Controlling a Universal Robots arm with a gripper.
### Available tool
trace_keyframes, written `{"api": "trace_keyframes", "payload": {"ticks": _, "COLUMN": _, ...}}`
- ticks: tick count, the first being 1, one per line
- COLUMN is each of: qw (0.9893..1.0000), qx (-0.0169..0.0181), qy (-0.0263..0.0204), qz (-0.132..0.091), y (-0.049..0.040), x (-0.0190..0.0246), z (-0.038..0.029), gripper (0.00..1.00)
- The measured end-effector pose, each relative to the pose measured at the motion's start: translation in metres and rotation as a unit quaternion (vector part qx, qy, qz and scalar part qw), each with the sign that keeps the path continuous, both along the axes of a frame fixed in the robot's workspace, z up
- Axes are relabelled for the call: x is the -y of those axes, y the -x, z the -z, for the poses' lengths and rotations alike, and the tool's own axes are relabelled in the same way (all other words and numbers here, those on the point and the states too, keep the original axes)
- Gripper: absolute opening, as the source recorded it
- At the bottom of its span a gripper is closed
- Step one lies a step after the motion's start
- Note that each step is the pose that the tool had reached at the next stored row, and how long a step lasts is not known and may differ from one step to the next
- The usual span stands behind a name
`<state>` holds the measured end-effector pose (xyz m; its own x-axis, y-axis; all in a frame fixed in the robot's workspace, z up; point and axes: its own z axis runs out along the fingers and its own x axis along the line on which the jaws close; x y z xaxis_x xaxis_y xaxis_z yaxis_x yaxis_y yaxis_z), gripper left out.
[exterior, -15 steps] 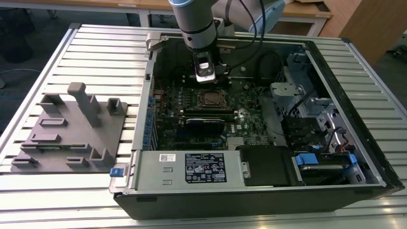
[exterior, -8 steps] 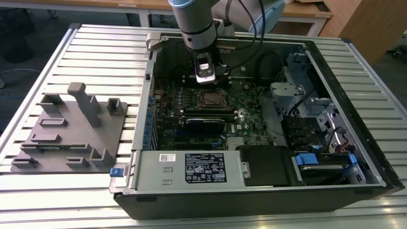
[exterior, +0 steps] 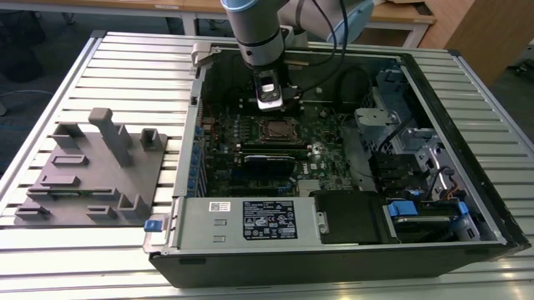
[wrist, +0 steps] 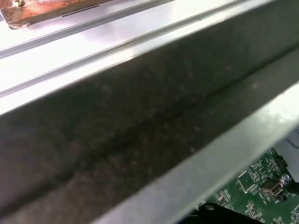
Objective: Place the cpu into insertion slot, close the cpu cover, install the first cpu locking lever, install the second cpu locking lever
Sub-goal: 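Install the first cpu locking lever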
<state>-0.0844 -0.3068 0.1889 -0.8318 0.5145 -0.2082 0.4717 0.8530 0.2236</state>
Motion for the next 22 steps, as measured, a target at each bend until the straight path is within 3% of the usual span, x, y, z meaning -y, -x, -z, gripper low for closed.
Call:
{"api": "trace_keyframes", "payload": {"ticks": 14, "qw": 1.0, "qx": 0.0001, "qy": -0.0001, "qz": 0.0, "y": -0.0045, "x": 0.0001, "z": 0.0004, "gripper": 0.1}}
{"api": "trace_keyframes", "payload": {"ticks": 22, "qw": 1.0, "qx": -0.0001, "qy": -0.0027, "qz": 0.0, "y": -0.0046, "x": 0.0001, "z": 0.0004, "gripper": 0.1}}
